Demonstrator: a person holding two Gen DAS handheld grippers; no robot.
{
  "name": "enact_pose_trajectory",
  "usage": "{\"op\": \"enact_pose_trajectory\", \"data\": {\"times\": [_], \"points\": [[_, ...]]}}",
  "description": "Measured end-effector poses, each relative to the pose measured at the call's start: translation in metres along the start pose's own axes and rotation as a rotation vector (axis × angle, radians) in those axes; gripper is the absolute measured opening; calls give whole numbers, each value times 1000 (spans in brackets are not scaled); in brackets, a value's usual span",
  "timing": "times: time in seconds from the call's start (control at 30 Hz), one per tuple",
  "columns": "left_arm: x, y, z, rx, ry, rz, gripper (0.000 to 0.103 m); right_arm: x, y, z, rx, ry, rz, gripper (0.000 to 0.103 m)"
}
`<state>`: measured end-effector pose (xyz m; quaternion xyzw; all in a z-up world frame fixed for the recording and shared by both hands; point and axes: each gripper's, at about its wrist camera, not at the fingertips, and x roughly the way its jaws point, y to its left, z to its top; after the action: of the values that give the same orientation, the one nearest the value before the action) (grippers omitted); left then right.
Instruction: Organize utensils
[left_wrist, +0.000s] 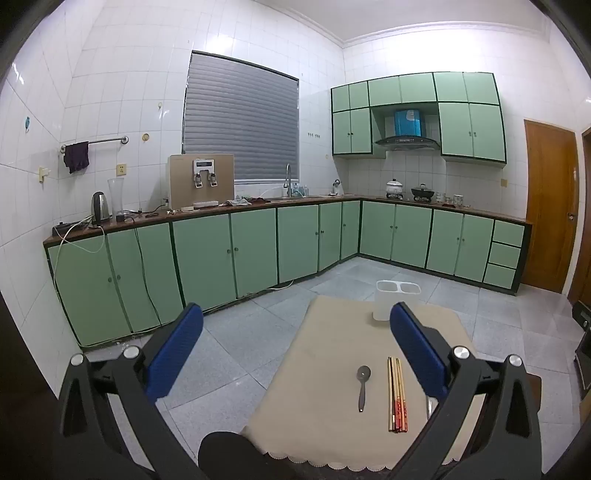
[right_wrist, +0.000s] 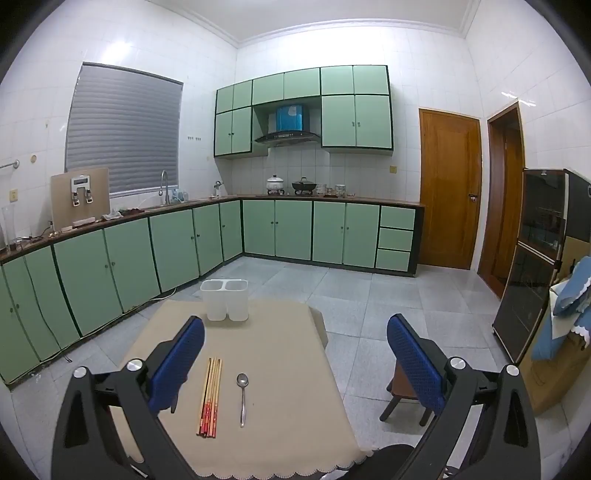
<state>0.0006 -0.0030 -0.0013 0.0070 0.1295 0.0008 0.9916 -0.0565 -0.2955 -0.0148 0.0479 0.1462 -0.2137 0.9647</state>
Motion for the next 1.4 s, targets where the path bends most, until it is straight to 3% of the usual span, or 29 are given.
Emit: {"op": "enact_pose_trajectory", "data": {"times": [1.4], "points": [[-1,11,0,3,4,1,98,-2,3,0,-6,2,2,97]]}}
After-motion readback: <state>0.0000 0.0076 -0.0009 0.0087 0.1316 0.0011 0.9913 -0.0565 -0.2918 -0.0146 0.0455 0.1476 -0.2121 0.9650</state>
